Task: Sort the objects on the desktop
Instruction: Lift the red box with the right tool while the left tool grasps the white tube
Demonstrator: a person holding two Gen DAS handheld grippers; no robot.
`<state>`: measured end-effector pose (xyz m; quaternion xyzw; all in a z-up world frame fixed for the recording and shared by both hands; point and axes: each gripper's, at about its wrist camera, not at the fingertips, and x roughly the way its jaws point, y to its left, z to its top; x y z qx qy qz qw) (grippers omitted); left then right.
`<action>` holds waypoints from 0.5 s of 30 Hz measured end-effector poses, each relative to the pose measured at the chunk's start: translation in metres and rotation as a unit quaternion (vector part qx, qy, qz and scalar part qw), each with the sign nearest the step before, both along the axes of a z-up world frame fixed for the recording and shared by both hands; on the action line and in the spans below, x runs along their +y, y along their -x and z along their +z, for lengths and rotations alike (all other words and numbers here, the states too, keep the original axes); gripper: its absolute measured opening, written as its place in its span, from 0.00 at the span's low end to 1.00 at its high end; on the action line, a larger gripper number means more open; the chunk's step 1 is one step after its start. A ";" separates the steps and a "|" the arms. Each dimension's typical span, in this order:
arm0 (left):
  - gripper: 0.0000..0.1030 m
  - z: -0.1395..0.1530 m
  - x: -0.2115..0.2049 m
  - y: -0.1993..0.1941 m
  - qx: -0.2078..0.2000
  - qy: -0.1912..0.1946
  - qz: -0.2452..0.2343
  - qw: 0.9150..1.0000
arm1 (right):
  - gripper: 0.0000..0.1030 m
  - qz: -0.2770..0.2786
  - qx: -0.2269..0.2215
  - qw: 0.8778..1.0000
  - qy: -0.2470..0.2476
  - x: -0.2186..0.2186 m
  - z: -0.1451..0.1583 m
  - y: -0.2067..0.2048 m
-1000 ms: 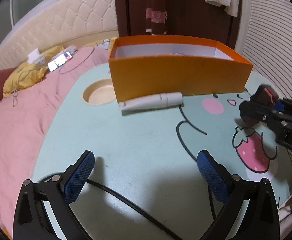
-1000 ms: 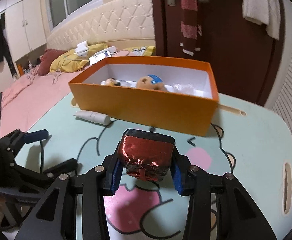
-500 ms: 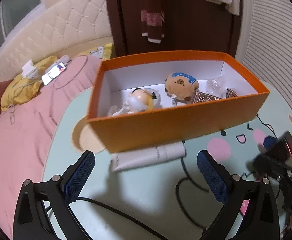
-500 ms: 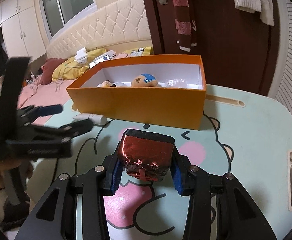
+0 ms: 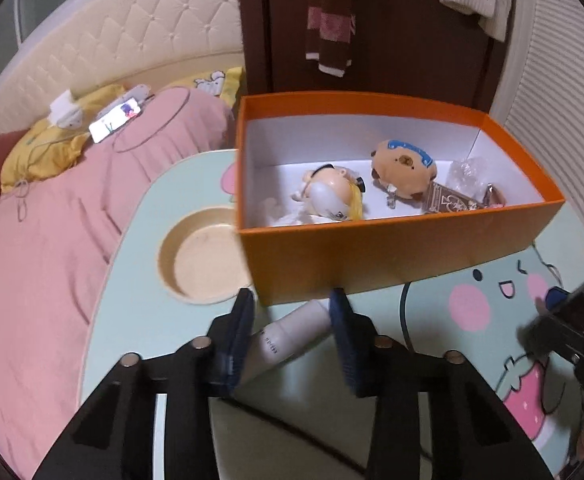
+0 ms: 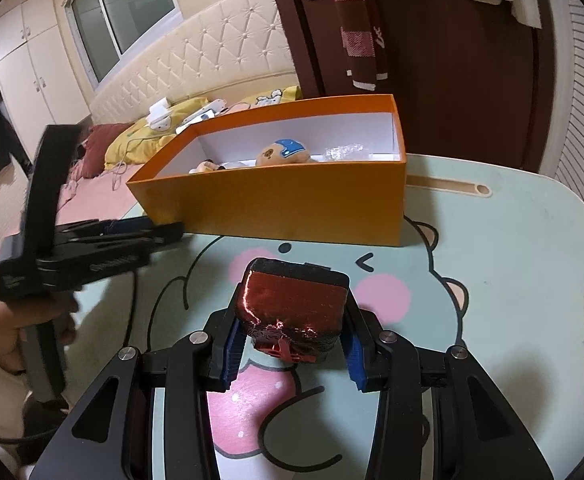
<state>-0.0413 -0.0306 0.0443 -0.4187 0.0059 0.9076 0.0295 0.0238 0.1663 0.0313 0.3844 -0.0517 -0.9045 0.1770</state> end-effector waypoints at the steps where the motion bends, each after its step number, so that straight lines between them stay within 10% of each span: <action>1: 0.32 0.001 -0.001 -0.004 0.001 -0.003 -0.003 1.000 | 0.42 0.000 0.000 1.000 0.000 0.000 0.000 -0.001; 7: 0.31 -0.007 -0.003 -0.015 -0.006 0.007 -0.020 1.000 | 0.42 0.002 0.007 1.000 -0.006 -0.005 0.004 -0.004; 15: 0.75 0.002 -0.027 -0.030 0.014 -0.032 -0.038 0.999 | 0.42 0.001 0.019 1.000 -0.010 -0.005 0.011 -0.007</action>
